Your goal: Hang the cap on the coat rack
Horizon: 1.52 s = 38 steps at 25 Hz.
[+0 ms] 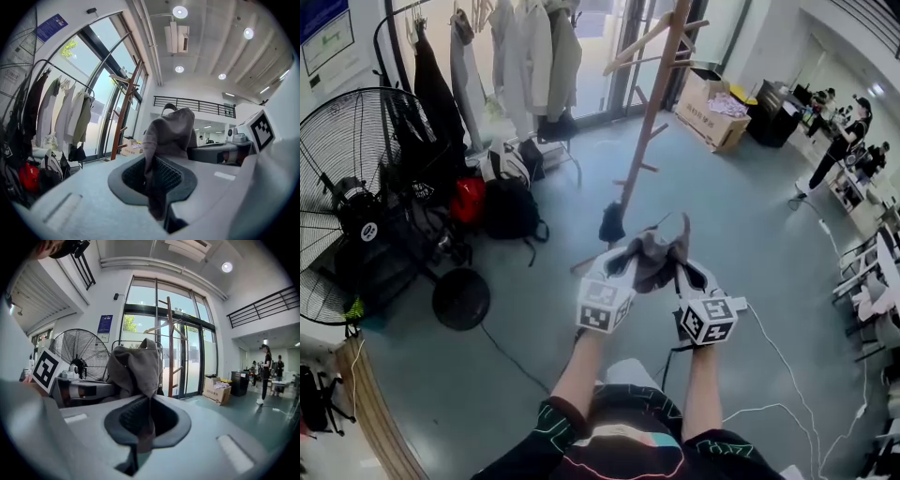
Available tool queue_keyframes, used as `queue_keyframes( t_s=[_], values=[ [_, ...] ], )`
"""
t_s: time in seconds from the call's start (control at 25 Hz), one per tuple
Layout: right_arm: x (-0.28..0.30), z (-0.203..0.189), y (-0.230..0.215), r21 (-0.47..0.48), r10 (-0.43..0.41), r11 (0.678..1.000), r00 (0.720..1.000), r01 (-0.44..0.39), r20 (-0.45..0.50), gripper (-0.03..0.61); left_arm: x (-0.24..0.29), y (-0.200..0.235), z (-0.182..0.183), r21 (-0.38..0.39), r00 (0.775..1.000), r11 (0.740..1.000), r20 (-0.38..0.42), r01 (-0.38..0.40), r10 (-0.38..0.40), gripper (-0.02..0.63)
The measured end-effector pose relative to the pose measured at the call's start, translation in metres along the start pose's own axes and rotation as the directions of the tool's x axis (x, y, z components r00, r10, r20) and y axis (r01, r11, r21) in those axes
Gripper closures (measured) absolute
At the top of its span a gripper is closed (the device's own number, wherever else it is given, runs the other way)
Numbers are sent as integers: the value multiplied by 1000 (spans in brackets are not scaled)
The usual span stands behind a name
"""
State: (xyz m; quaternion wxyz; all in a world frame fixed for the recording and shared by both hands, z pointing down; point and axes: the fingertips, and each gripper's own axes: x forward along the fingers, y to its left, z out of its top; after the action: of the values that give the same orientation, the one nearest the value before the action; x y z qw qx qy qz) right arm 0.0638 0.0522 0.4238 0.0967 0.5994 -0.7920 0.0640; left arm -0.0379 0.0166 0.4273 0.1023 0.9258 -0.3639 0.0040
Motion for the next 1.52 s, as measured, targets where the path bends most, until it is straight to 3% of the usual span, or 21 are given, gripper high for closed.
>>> queue_keyframes(
  t_s=[0.2, 0.4, 0.72, 1.04, 1.52],
  values=[
    [4, -10, -13, 10, 15, 1000, 999, -15, -42, 569, 19, 2, -10, -34, 1000, 999, -21, -6, 5, 578],
    [15, -28, -48, 79, -7, 997, 998, 11, -61, 569, 49, -9, -30, -42, 998, 999, -65, 25, -28, 578],
    [73, -53, -85, 157, 44, 987, 994, -27, -102, 569, 108, 25, -53, -83, 994, 996, -110, -24, 15, 578],
    [139, -56, -122, 236, 94, 969, 991, -68, -97, 569, 163, 60, -53, -63, 988, 996, -146, -59, 50, 577],
    [214, -54, -165, 229, 149, 966, 981, -118, -123, 569, 223, 94, -55, -72, 978, 990, -179, -121, 106, 577]
  ],
)
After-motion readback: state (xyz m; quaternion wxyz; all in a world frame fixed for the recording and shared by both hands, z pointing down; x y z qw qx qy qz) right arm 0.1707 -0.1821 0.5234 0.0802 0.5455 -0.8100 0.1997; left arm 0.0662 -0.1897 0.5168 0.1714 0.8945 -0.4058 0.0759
